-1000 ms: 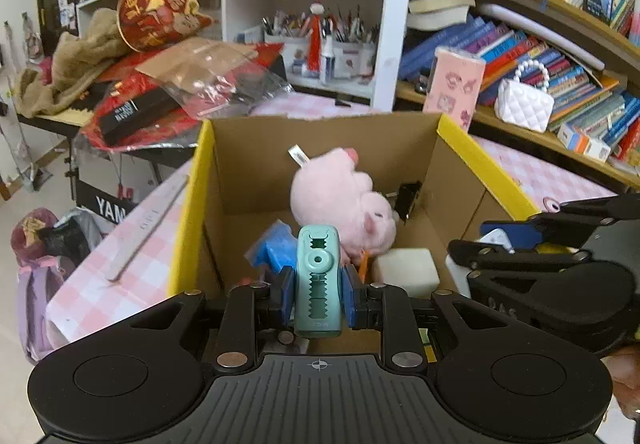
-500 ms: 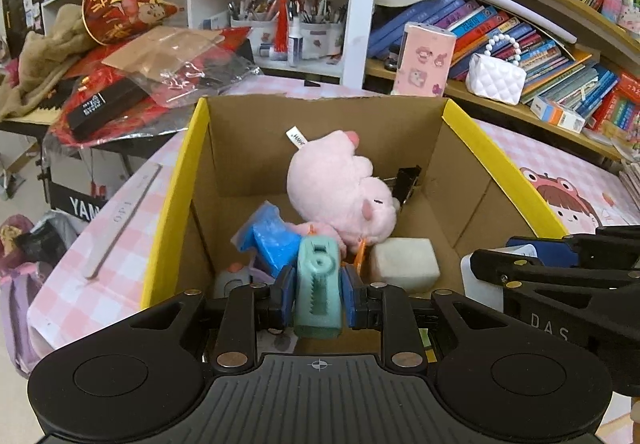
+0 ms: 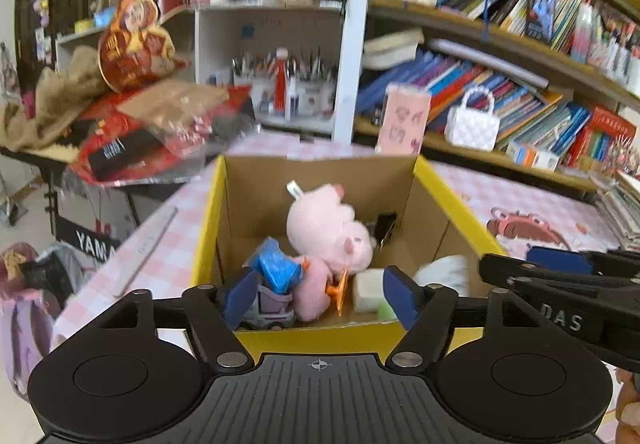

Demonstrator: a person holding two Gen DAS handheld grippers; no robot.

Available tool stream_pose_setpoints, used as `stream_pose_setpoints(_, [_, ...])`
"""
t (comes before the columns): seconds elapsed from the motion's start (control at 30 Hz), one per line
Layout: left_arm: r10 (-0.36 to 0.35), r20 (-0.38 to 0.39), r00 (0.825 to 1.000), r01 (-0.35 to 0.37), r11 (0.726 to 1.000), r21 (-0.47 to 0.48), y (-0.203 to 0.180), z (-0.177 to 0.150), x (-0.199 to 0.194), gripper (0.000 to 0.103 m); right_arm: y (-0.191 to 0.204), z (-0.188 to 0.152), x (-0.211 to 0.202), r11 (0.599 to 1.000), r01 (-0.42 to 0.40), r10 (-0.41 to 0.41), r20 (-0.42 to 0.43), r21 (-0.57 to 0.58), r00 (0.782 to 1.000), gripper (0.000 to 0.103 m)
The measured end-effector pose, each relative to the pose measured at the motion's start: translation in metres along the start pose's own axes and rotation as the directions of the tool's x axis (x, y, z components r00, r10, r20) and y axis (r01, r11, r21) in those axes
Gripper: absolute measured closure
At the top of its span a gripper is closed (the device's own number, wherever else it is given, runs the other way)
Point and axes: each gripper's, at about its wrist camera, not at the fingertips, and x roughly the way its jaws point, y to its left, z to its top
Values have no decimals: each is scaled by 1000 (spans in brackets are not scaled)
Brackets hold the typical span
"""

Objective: Organize objects
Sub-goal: 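Open both tools to drop the clip and plug into the box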

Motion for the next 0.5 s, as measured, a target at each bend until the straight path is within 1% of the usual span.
stream_pose_setpoints(0.07, [-9, 25, 1000, 9, 1000, 4, -2, -1, -14, 24, -4, -5, -17, 999, 32, -33, 27, 27, 999, 60])
stream_pose_setpoints(0.13, [-18, 50, 999, 17, 1000, 12, -6, -6, -29, 15, -8, -14, -34, 996, 75, -78, 48, 53, 996, 58])
stream_pose_setpoints(0.17, [-23, 59, 998, 22, 1000, 18, -9, -8, -35, 12, -10, -18, -42, 993, 98, -102, 56, 62, 993, 55])
stream_pose_setpoints(0.2, [-31, 67, 997, 29, 999, 28, -12, -13, -41, 7, -12, -24, -52, 989, 126, -131, 65, 73, 989, 50])
stream_pose_setpoints(0.23, [-37, 71, 997, 35, 999, 38, -15, -16, -47, 4, -14, -30, -59, 985, 149, -155, 70, 82, 985, 47])
stream_pose_setpoints(0.27, [-44, 70, 997, 41, 998, 48, -18, -21, -51, 3, -15, -36, -67, 981, 172, -179, 76, 89, 981, 39])
stream_pose_setpoints(0.3, [-51, 63, 997, 47, 997, 59, -21, -26, -55, 2, -15, -43, -75, 976, 198, -206, 83, 94, 975, 35])
stream_pose_setpoints(0.37, [-63, 44, 997, 59, 995, 79, -26, -35, -61, 1, -16, -57, -88, 967, 238, -246, 88, 94, 965, 30])
stream_pose_setpoints(0.4, [-66, 34, 997, 63, 994, 90, -29, -41, -64, 1, -17, -63, -94, 961, 258, -267, 87, 97, 960, 24])
stream_pose_setpoints(0.43, [-67, 26, 997, 64, 993, 97, -31, -46, -66, 0, -18, -70, -100, 954, 281, -290, 85, 103, 953, 20])
stream_pose_setpoints(0.5, [-65, 14, 998, 63, 993, 104, -35, -54, -72, 0, -20, -81, -110, 938, 324, -334, 80, 119, 939, 4])
